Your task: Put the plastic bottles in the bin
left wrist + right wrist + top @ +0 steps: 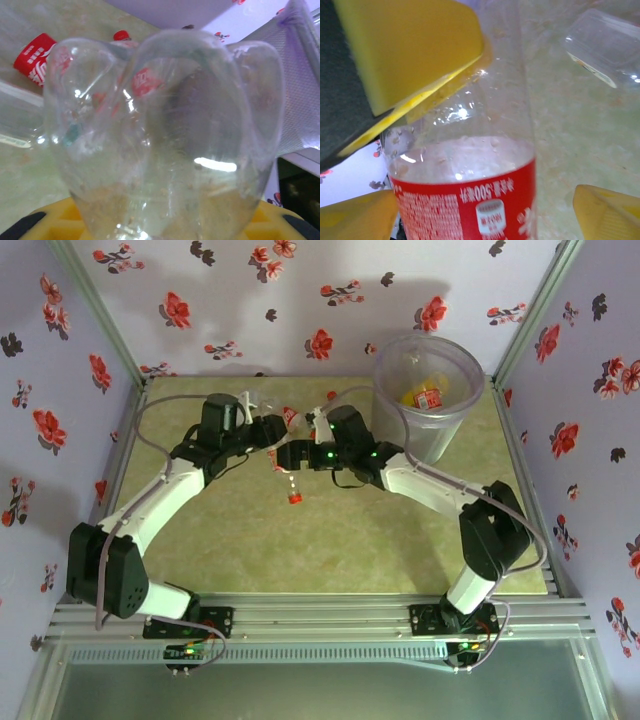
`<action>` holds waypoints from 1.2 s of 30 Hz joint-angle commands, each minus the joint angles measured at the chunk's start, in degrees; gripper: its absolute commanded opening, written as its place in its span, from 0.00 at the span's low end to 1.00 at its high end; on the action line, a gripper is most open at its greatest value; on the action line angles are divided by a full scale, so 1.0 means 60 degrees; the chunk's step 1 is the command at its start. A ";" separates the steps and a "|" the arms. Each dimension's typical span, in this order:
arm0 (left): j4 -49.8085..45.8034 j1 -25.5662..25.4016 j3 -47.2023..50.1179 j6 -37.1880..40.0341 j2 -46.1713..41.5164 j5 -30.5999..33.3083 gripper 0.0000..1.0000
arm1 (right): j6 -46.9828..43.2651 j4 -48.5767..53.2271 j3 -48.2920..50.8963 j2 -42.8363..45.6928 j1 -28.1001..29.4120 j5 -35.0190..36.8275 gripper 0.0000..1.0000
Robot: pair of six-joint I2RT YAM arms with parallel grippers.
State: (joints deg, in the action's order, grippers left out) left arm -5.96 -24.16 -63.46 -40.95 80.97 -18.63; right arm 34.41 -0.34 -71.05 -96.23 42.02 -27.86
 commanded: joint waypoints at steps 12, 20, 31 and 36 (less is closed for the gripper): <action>0.1006 -0.0107 0.0088 -0.0438 -0.0209 -0.0457 0.00 | 0.0664 -0.0749 -0.0068 -0.0413 0.0115 -0.0763 0.64; 0.1144 -0.0104 0.0189 -0.0558 -0.0379 -0.0468 0.21 | 0.0631 -0.0720 -0.0070 -0.0350 0.0101 -0.0722 0.57; 0.1297 -0.0107 0.0397 -0.0622 -0.0675 -0.0478 1.00 | 0.0642 -0.0804 -0.0011 -0.0238 0.0044 -0.0588 0.55; 0.1293 -0.0106 0.0426 -0.0641 -0.0684 -0.0483 1.00 | 0.0630 -0.0810 0.0089 -0.0083 -0.0051 -0.0517 0.55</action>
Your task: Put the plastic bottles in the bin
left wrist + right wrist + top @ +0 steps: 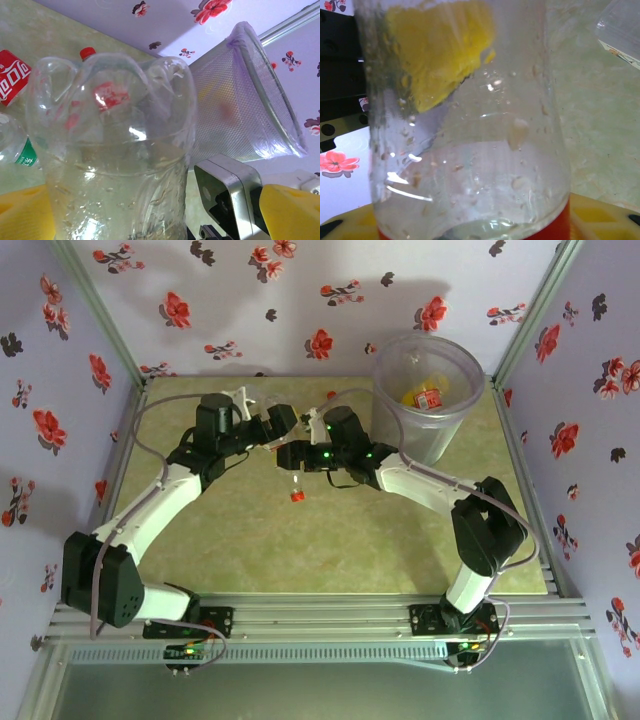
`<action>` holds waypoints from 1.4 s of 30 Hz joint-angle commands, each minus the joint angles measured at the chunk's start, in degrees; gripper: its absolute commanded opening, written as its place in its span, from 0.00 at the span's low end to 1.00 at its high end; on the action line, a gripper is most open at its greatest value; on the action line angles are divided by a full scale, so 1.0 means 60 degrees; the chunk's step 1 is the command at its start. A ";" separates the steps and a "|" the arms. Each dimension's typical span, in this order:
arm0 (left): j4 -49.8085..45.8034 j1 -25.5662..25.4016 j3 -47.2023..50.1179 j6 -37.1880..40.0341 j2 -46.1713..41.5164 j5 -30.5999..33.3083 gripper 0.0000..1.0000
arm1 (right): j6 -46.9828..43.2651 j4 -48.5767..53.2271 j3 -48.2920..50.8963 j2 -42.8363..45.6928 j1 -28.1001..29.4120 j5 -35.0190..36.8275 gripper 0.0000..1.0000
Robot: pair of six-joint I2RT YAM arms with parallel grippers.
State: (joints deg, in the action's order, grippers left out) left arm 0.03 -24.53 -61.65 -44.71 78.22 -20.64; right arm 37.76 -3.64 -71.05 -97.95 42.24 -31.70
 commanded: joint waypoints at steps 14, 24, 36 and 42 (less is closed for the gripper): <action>0.0419 0.0030 0.0716 -0.0107 -0.0653 -0.0148 1.00 | -0.3271 0.4745 -0.1991 0.1643 -0.1028 0.2994 0.54; 0.0419 0.0046 0.1170 -0.0173 -0.0717 -0.0137 1.00 | -0.5428 0.6863 -0.4784 0.1940 -0.2008 0.5909 0.53; 0.0507 0.0046 0.1482 -0.0286 -0.0731 -0.0149 1.00 | -0.6287 0.7224 -0.6413 0.1536 -0.4915 0.6184 0.48; 0.0267 0.0082 0.1514 -0.0143 -0.0954 -0.0148 1.00 | -0.6988 0.7358 -0.6646 0.0839 -0.5657 0.6509 0.48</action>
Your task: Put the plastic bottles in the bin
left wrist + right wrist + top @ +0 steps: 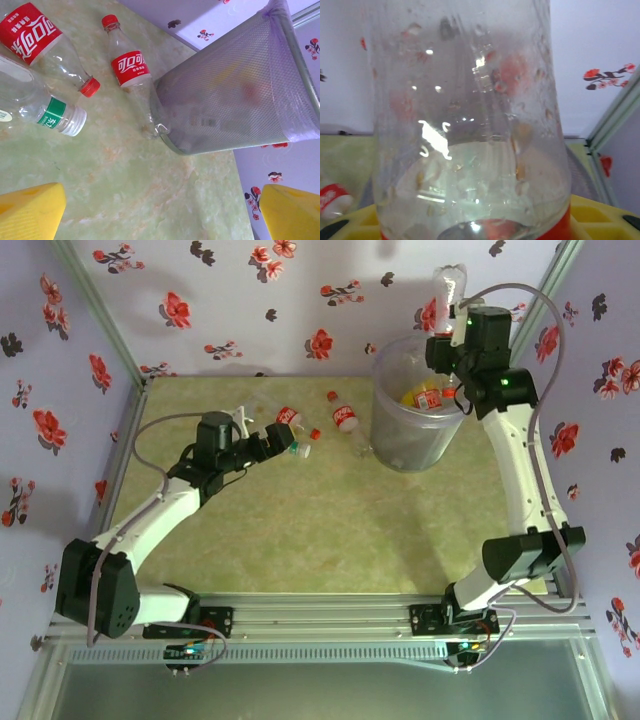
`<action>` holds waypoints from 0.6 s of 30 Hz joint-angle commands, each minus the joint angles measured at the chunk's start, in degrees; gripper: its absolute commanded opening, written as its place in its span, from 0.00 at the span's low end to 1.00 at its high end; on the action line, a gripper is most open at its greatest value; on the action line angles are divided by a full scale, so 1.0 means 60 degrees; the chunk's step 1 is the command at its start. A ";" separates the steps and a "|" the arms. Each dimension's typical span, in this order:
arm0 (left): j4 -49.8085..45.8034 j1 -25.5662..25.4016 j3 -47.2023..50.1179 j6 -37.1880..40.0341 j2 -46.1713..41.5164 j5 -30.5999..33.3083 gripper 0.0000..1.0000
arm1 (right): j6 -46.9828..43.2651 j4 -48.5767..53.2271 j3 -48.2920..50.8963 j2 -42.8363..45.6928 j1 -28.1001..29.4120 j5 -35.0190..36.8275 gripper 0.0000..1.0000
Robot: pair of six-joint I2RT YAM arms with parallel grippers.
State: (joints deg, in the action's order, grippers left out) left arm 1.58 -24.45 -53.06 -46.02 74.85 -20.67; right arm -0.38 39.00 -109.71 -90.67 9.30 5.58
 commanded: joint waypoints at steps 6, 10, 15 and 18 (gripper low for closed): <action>-0.0187 0.0206 0.0097 0.0137 -0.0566 -0.0137 1.00 | -0.0661 -0.0007 0.0181 -0.0787 -0.0568 -0.0091 0.48; -0.0264 0.0350 0.0149 0.0117 -0.0696 -0.0130 1.00 | -0.0541 -0.0226 0.0658 -0.0825 -0.0616 -0.0299 0.49; -0.0407 0.0557 0.0244 0.0159 -0.0930 -0.0128 1.00 | -0.0428 -0.0392 0.1130 -0.0996 -0.0671 -0.0316 0.50; -0.0454 0.0661 0.0257 0.0183 -0.1040 -0.0126 1.00 | -0.0278 -0.0453 0.1436 -0.1105 -0.0700 -0.0305 0.52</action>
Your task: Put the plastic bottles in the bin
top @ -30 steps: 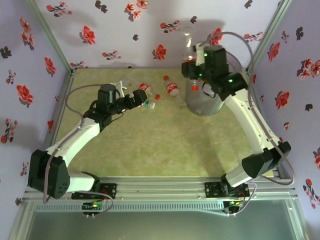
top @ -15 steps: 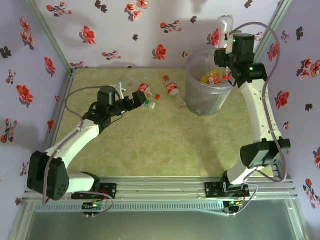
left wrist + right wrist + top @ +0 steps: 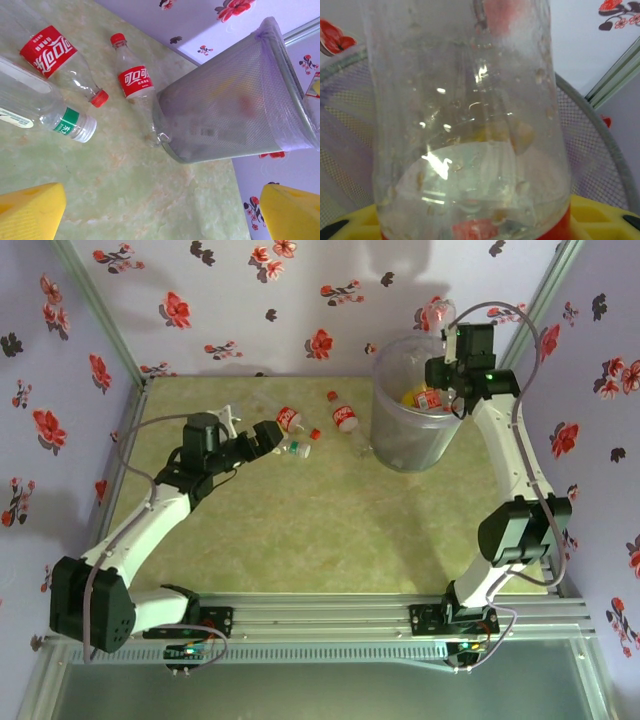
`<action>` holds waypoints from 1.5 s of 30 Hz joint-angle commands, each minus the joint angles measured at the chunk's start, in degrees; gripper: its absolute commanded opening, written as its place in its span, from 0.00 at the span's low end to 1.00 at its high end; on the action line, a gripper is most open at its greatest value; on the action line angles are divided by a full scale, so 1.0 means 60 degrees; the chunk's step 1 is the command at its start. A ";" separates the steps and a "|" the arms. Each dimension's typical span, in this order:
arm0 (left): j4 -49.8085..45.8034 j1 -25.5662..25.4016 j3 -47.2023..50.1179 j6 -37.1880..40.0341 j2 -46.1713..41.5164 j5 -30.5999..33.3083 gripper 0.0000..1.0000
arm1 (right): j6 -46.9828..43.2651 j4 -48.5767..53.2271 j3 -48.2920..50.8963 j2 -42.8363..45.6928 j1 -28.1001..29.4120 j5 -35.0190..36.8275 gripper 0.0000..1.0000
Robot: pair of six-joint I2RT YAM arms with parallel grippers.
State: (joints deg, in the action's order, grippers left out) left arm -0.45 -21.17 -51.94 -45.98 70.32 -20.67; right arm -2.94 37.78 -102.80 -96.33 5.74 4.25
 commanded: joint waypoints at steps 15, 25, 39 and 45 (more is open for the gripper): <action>-0.0146 0.0389 0.0264 0.0141 -0.0453 -0.0124 1.00 | 0.0449 -0.0465 0.0326 0.0088 -0.0151 0.0170 0.87; -0.0017 0.0409 0.0453 0.0042 -0.0555 -0.0126 1.00 | 0.0794 -0.0253 -0.1162 -0.0913 -0.0151 0.0570 0.78; 0.0060 0.0495 0.0652 0.0038 -0.0651 -0.0131 1.00 | 0.1155 -0.1164 0.1189 -0.0649 -0.0166 0.0723 0.51; 0.0104 0.0506 0.0659 0.0038 -0.0502 -0.0122 1.00 | 0.1310 -0.1404 0.1932 -0.0469 -0.0165 0.0540 0.51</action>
State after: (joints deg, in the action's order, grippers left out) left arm -1.06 -18.68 -48.47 -46.00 67.42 -20.71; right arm 3.64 27.11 -93.32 -99.90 5.08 8.36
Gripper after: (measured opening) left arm 0.997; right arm 0.511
